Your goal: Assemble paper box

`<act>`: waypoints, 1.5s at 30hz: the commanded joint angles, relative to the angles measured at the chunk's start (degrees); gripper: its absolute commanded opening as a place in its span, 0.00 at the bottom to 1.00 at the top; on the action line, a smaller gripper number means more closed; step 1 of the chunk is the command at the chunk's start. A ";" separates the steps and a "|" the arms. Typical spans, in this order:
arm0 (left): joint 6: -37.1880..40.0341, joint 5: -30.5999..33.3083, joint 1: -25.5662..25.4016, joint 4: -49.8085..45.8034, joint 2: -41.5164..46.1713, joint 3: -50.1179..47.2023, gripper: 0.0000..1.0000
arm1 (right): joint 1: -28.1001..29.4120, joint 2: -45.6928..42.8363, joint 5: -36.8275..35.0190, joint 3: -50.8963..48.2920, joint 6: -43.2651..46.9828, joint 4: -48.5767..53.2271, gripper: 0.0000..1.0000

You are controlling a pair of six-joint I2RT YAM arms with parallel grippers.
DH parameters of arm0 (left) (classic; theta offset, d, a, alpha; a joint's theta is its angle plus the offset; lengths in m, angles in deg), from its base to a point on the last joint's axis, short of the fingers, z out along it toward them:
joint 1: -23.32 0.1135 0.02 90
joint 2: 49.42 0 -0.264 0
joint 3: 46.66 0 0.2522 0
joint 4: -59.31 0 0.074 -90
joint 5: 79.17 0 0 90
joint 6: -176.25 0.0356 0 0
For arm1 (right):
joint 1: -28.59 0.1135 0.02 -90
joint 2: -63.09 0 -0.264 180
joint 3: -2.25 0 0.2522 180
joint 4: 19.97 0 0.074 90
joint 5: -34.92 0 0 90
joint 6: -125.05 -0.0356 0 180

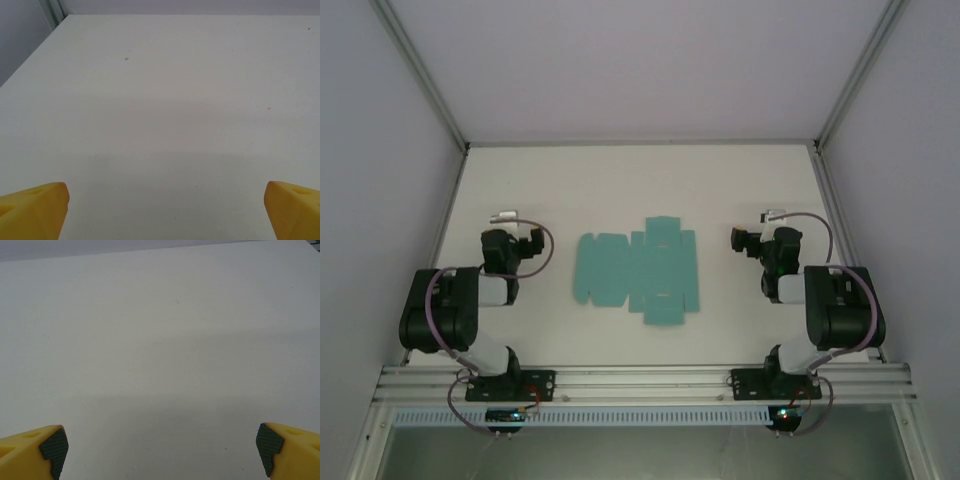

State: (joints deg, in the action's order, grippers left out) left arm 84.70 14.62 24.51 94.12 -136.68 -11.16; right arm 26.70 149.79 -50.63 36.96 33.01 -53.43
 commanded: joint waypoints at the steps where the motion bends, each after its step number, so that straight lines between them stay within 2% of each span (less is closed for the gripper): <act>1: -0.66 1.23 0.22 -10.32 6.57 4.69 0.99 | 1.22 -7.16 -4.33 3.64 1.43 9.26 1.00; 3: -5.11 0.95 0.16 -21.51 11.58 8.43 0.99 | 3.85 -13.24 -7.85 7.95 0.98 21.93 0.99; 6: -14.72 -7.22 -0.07 -37.49 15.80 14.29 0.99 | 8.54 -18.22 -10.58 15.63 -7.34 40.12 0.98; 8: -20.75 -11.57 -1.35 -44.11 16.35 15.78 0.99 | 13.33 -19.06 -9.11 19.32 -11.82 49.48 0.93; 10: -23.24 -16.62 -3.68 -47.36 16.27 15.67 0.99 | 19.07 -18.90 -6.77 20.73 -14.43 53.85 0.89; 12: -24.64 -19.59 -7.71 -47.61 15.73 14.62 0.99 | 24.26 -17.80 -4.87 20.46 -18.37 54.89 0.83; 14: -25.12 -22.16 -11.51 -49.29 14.03 15.03 0.99 | 27.08 -15.33 -1.64 19.70 -23.28 53.99 0.72; 18: -26.14 -25.85 -14.50 -52.75 10.96 15.80 1.00 | 30.58 -7.09 4.99 21.06 -25.29 52.31 0.58; 21: -27.20 -30.18 -14.55 -50.49 9.82 13.72 0.99 | 30.76 -0.59 5.75 22.51 -26.52 54.20 0.49; 24: -26.03 -32.03 -14.55 -50.00 8.66 12.88 1.00 | 29.08 3.80 7.69 22.02 -27.23 53.09 0.45; 30: -26.41 -36.55 -14.58 -45.12 3.48 12.21 0.97 | 27.96 7.78 7.77 20.53 -27.36 52.26 0.42; 32: -27.01 -38.88 -14.39 -42.32 1.27 12.10 0.91 | 27.40 8.07 8.10 19.61 -27.40 51.03 0.42; 34: -29.46 -42.96 -14.29 -37.26 -0.86 11.72 0.79 | 26.92 8.38 8.82 19.44 -26.92 50.64 0.42; 39: -36.78 -50.24 -14.03 -22.03 -2.13 9.04 0.34 | 26.53 8.75 9.17 19.79 -25.80 50.47 0.42; 43: -37.72 -50.84 -13.95 -21.97 0.59 9.15 0.00 | 25.47 6.43 9.88 20.65 -24.55 51.49 0.43; 45: -38.63 -51.03 -13.96 -21.09 3.02 8.65 0.00 | 24.36 3.12 10.23 21.07 -23.56 52.69 0.48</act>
State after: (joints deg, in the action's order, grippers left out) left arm 48.01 -33.49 10.57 67.72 -137.38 -2.13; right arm 52.53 155.49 -40.12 58.46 7.57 -6.48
